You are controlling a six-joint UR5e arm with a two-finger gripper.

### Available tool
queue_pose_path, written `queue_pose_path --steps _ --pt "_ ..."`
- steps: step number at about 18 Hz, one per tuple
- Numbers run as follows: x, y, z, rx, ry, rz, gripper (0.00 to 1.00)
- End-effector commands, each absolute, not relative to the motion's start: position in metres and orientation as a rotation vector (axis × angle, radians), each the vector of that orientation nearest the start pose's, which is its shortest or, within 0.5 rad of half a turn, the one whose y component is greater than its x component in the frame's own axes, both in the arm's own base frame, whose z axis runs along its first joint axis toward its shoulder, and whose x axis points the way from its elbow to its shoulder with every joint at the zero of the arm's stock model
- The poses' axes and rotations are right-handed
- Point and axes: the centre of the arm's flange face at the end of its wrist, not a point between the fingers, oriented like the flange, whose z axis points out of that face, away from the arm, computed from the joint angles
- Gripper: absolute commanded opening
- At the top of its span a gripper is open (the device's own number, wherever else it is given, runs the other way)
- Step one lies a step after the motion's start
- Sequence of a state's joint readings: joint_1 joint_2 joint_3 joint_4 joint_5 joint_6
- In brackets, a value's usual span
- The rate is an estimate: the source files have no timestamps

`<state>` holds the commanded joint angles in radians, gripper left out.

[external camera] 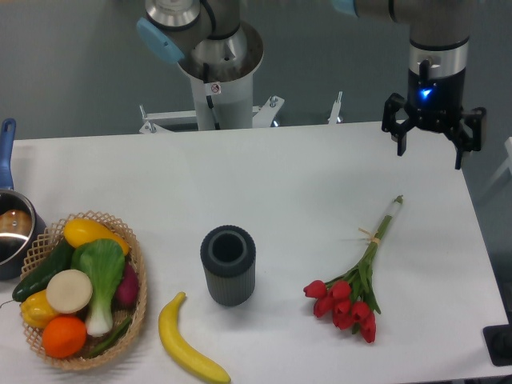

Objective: Pick up the flowers from the table

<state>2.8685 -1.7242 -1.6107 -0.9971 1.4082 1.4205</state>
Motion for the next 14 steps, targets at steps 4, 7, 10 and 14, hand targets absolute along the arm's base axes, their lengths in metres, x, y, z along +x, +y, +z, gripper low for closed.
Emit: queue_pose_path --steps 4,7,10,14 --pt "-0.517 0.301 0.452 -2.855 0.220 0.489 1.00" --pt "-0.515 0.304 0.451 -2.853 0.201 0.479 1.00" --pt "-0.513 0.304 0.438 -2.840 0.171 0.428 1.00" --pt "-0.506 0.307 0.416 -2.786 0.129 0.418 1.00"
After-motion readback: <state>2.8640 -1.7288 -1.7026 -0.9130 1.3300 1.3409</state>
